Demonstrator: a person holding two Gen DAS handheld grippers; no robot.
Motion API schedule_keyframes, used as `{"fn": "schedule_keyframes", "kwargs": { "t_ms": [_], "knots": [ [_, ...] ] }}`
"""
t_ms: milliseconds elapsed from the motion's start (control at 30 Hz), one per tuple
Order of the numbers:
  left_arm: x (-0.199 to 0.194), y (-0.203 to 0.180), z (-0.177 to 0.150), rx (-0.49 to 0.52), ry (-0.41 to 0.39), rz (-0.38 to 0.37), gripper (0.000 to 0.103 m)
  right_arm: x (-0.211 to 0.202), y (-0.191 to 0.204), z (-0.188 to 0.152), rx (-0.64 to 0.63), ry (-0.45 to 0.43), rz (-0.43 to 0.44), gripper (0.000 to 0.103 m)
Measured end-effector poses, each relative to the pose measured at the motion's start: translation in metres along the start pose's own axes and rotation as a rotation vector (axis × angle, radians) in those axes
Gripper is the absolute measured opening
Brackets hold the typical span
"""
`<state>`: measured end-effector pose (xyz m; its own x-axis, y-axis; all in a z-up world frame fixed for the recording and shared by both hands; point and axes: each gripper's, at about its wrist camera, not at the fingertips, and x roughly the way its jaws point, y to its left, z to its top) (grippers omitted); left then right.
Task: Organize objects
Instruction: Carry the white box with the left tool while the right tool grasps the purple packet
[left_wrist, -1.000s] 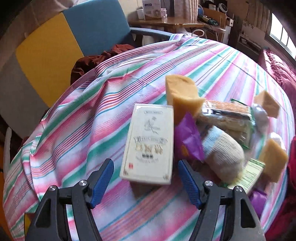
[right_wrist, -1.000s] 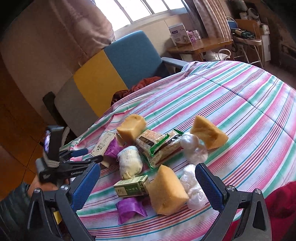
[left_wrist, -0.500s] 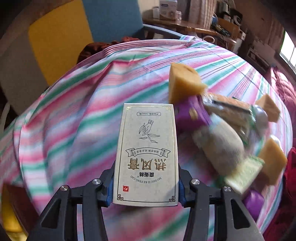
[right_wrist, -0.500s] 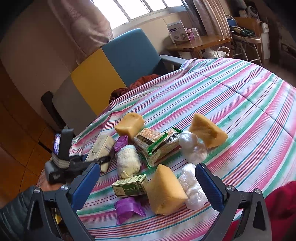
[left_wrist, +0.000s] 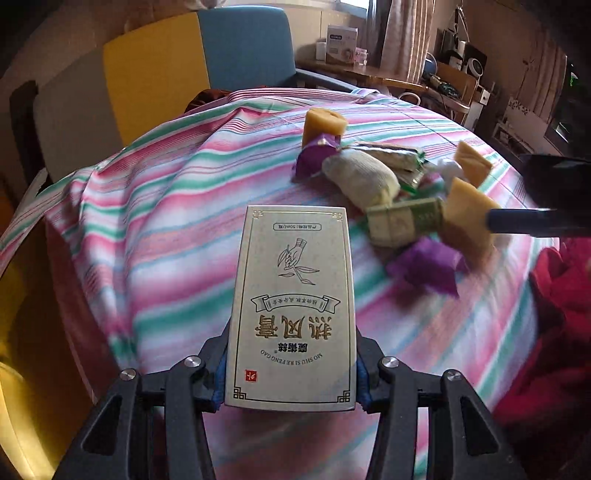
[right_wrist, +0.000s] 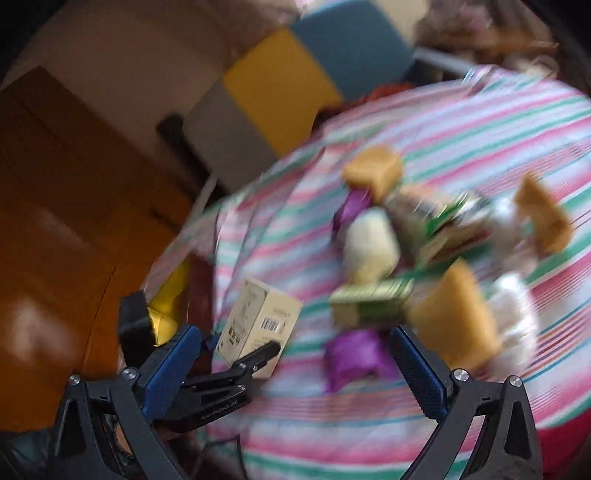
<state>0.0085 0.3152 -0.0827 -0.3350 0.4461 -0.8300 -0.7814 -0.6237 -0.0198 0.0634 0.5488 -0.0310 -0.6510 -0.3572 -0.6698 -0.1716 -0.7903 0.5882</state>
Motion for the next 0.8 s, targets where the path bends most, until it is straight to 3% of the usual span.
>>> {"fn": "schedule_keyframes", "kwargs": {
  "t_ms": [233,367,467,600,800],
  "knots": [
    [-0.022,-0.002,-0.026,-0.012,-0.016,-0.021,0.051,0.025,-0.019,-0.008,0.108,0.153,0.06,0.1],
    [-0.022,0.001,-0.03,-0.009,-0.016,-0.026,0.051,0.033,-0.024,-0.011,0.15,0.192,0.071,0.1],
    [-0.014,0.007,-0.034,-0.043,0.015,-0.046,0.052,0.038,-0.031,-0.012,0.196,0.2,0.049,0.1],
    [-0.013,0.006,-0.036,-0.044,0.011,-0.047,0.052,0.042,-0.039,-0.007,0.226,0.15,-0.022,0.1],
    [-0.013,0.008,-0.037,-0.053,0.012,-0.06,0.052,0.05,-0.035,0.0,0.173,0.149,-0.124,0.098]
  ]
}}
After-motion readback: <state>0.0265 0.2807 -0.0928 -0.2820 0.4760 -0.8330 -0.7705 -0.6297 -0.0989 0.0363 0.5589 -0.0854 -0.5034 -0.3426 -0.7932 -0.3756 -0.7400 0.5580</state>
